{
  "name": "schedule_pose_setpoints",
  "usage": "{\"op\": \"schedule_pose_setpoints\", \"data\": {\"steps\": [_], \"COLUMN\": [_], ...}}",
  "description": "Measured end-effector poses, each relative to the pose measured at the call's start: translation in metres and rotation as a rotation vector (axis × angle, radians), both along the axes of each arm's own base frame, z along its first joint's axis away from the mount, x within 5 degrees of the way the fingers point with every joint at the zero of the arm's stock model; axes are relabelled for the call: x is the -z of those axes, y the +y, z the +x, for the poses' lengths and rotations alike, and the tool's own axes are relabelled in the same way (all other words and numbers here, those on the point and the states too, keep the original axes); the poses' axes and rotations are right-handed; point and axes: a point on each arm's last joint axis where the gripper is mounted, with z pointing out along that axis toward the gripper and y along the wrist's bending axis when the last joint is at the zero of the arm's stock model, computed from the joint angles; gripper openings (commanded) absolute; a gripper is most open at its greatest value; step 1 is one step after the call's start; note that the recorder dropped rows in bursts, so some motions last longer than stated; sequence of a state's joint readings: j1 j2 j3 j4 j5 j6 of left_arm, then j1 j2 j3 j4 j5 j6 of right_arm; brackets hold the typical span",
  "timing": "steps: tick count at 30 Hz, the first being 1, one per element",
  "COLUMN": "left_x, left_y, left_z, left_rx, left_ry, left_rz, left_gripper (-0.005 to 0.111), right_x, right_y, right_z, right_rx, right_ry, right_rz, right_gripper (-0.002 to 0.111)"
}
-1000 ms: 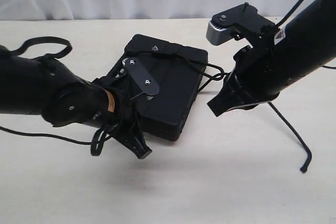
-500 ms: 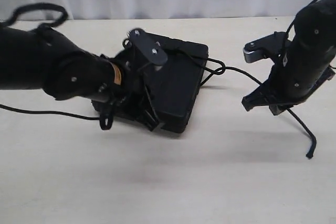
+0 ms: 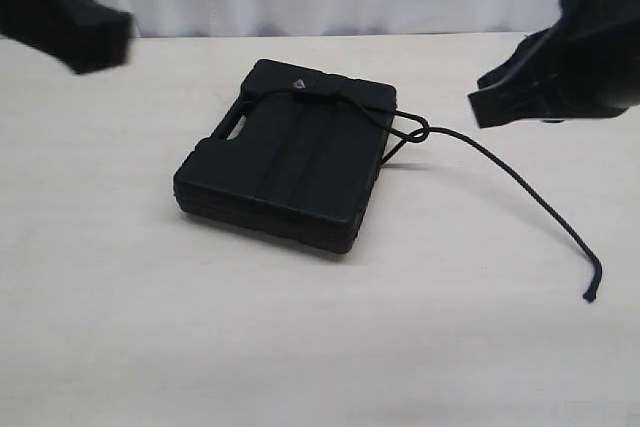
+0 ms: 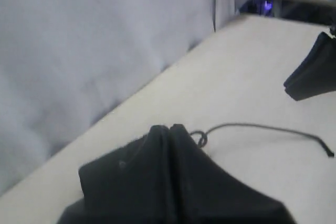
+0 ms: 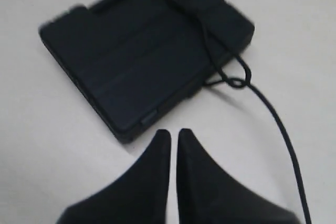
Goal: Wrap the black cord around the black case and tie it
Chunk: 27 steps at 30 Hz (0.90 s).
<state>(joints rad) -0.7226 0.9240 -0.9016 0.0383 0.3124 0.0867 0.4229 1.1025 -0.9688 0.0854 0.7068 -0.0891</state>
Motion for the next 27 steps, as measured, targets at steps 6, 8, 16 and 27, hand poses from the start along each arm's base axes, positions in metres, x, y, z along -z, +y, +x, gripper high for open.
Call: {"op": "schedule_pose_setpoints", "data": {"steps": [6, 8, 16, 27], "left_x": [-0.015, -0.012, 0.009, 0.043], "left_y": [0.061, 0.074, 0.121, 0.129], "left_z": [-0.069, -0.084, -0.137, -0.148], "left_rx": [0.000, 0.000, -0.001, 0.012], "left_ry": [-0.195, -0.238, -0.382, -0.356], "left_rz": [-0.173, -0.211, -0.336, -0.369], "left_gripper": [0.000, 0.000, 0.000, 0.000], "right_x": [-0.031, -0.034, -0.030, -0.016], "right_y": [-0.025, -0.034, -0.061, -0.088], "right_z": [-0.066, -0.083, -0.136, -0.196], "right_rx": [-0.014, -0.010, 0.002, -0.004], "right_ry": [-0.327, -0.415, -0.658, -0.839], "right_rz": [0.161, 0.203, 0.328, 0.491], "right_gripper": [0.004, 0.004, 0.004, 0.004]}}
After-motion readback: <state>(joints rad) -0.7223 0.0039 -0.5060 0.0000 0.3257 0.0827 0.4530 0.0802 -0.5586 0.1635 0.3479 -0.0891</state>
